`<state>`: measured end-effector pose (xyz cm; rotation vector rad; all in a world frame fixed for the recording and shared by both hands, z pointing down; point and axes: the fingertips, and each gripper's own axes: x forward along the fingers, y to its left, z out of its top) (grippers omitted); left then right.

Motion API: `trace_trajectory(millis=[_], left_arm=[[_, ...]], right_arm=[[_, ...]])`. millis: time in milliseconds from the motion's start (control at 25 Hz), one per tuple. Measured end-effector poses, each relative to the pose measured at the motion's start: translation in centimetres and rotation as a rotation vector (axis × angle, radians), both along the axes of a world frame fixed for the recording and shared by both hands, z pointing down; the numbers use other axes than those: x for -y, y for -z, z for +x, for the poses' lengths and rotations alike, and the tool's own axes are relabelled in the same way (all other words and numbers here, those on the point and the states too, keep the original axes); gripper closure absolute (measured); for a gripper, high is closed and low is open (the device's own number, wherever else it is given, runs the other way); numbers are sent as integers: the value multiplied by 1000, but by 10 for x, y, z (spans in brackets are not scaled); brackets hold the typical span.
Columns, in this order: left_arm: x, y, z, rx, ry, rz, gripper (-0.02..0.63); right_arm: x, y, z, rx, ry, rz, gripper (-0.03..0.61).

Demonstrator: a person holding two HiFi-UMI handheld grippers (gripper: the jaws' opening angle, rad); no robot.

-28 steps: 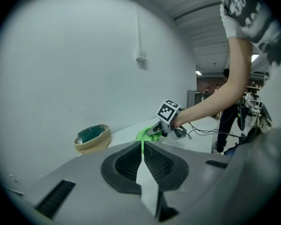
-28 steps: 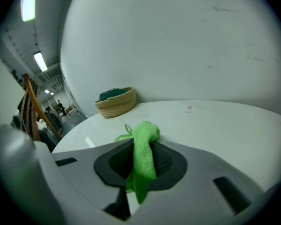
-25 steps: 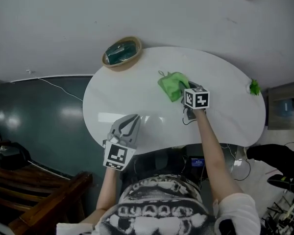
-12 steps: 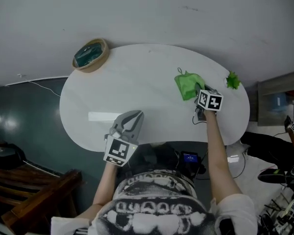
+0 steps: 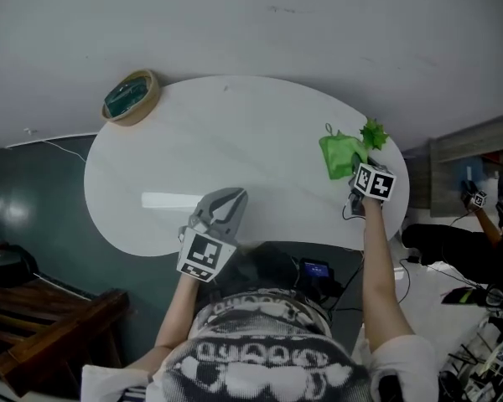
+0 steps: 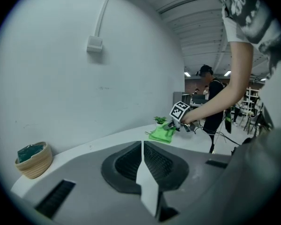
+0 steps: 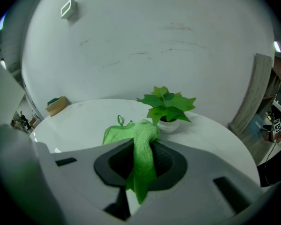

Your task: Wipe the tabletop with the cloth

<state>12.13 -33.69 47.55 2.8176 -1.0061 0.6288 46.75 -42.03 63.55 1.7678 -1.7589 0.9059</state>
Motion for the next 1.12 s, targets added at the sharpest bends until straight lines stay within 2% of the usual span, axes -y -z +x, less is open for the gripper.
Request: trace_trajectory(millis=[240,360,480,800,920,1120], left_arm=[[-5,-3,-14,11,28,-12,600],[-4,-3,-37,10,47,-10,600],[-6,-3,-64,3,57,-5,600],[-12,-1,-163,-13,80,5,600],[-13,-2,-212,-13,109,7,600],[-18,-4,-295,2,178,9,600]], right_arm=[[-15,1,15,-34,-3,-16,532],[-15,12,-6,-40,10,16,532],[-11,30,-46,-55,51,63,532],[13,71,-201,-14,172,161,532],[23,80,-276,25,230,188,532],[38,82,-419,64,389,203,532]])
